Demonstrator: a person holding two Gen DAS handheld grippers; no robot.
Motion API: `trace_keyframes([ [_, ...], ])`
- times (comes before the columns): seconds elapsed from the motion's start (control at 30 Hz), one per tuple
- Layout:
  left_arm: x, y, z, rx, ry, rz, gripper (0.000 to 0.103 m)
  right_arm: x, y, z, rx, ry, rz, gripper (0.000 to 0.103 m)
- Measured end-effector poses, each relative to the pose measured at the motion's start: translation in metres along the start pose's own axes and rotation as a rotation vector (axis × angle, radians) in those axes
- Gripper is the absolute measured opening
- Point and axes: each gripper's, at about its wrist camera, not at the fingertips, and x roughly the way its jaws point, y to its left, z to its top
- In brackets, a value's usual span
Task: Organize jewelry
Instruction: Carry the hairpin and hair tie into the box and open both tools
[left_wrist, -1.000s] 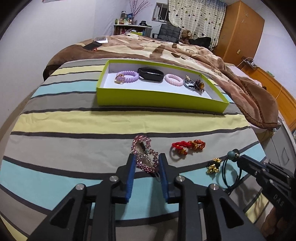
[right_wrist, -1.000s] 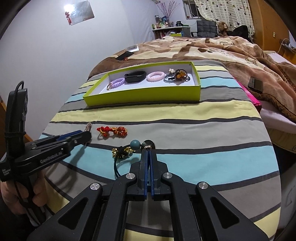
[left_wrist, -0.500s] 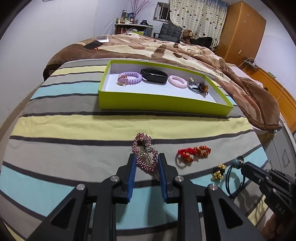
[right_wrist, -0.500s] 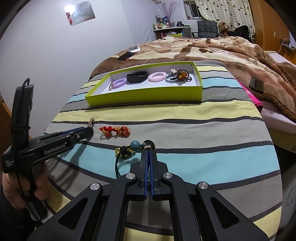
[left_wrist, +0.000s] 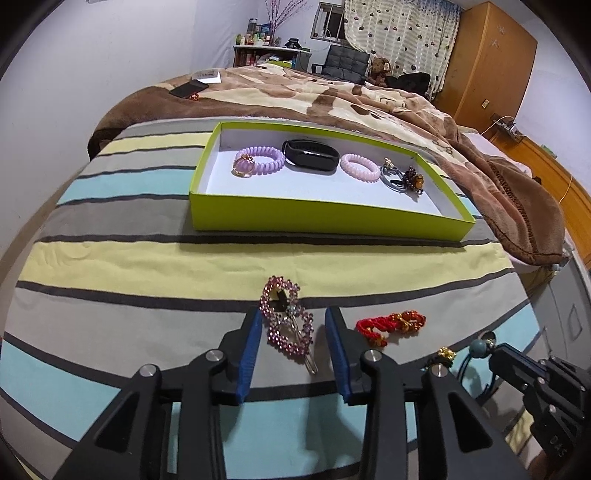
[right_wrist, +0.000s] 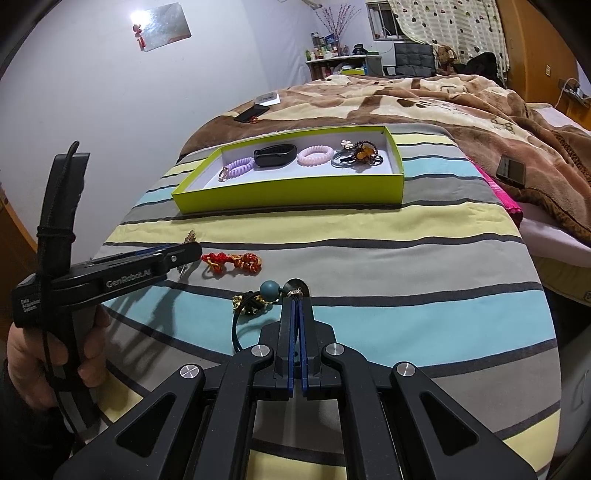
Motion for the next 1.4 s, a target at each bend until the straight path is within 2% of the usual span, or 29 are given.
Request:
trace_keyframes([
  [0.03, 0.001, -0.001, 0.000, 0.008, -0.003, 0.009, 0.037, 0.000, 0.000, 0.000, 0.001, 0.000, -0.001, 0.001],
  [0.13, 0.002, -0.004, 0.001, 0.031, -0.008, 0.055, 0.024, 0.000, -0.001, 0.000, 0.002, -0.002, -0.003, 0.001],
  [0.23, 0.001, 0.000, 0.000, 0.034, -0.010, 0.053, 0.021, -0.002, -0.002, 0.000, 0.005, -0.006, -0.004, 0.001],
  [0.77, -0.044, 0.000, -0.013, 0.047, -0.107, -0.050, 0.020, -0.016, 0.003, 0.006, -0.004, -0.049, 0.009, 0.001],
  [0.93, -0.056, -0.001, -0.005, 0.051, -0.143, -0.077, 0.020, -0.017, 0.002, 0.014, -0.011, -0.062, 0.009, 0.002],
  [1.4, -0.051, -0.007, 0.035, 0.110, -0.191, -0.061, 0.020, -0.010, -0.017, 0.056, -0.002, -0.106, -0.001, 0.002],
])
